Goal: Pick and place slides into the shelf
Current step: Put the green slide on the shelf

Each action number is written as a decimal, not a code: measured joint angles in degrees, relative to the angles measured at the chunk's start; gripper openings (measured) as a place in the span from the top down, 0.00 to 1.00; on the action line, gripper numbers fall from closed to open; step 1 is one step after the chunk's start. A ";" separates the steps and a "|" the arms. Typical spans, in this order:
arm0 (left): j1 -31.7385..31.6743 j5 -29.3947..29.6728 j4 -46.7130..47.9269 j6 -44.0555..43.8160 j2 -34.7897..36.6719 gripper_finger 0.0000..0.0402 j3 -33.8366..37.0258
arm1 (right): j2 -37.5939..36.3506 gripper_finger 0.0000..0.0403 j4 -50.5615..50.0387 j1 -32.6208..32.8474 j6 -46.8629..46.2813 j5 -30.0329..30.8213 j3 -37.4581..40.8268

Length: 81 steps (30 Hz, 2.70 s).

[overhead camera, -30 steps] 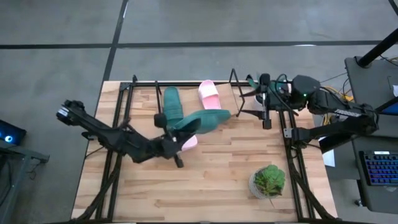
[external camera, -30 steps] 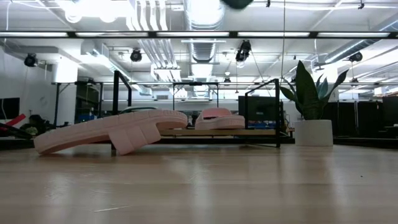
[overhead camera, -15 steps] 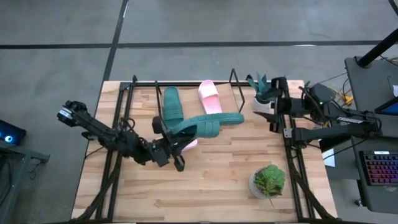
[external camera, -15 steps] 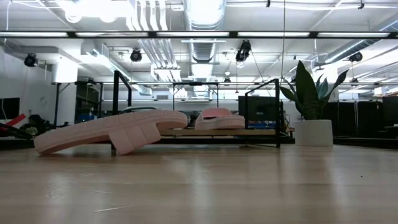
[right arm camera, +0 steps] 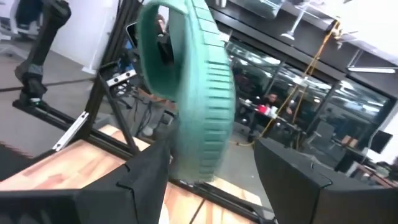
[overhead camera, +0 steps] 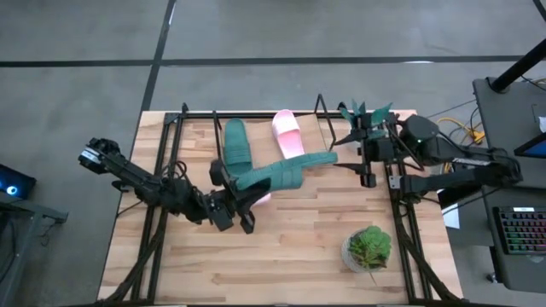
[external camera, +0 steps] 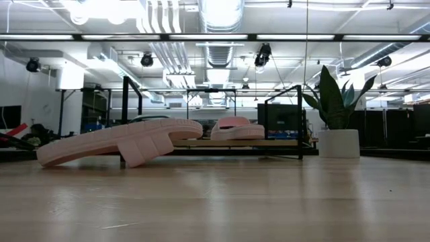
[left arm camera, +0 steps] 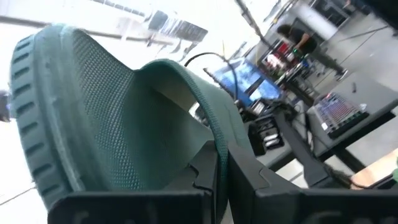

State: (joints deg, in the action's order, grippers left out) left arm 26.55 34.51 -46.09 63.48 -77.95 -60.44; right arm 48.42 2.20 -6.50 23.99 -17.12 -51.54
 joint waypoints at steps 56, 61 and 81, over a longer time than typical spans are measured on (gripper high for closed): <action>-1.91 27.33 -10.64 66.29 -11.71 0.35 0.81 | 16.32 0.88 -53.31 -9.79 -22.87 10.59 -34.49; -4.05 27.35 -10.76 70.69 -12.25 0.35 0.82 | 17.42 0.88 -59.08 -9.79 -26.33 10.68 -39.25; -11.13 19.29 -13.33 81.73 -12.26 0.35 1.66 | 17.73 0.88 -62.43 -9.66 -31.45 7.05 -40.22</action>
State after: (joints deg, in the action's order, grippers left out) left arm 15.42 53.80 -59.42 145.21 -90.21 -58.78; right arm 66.15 -60.23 -16.16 -7.46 -10.07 -91.77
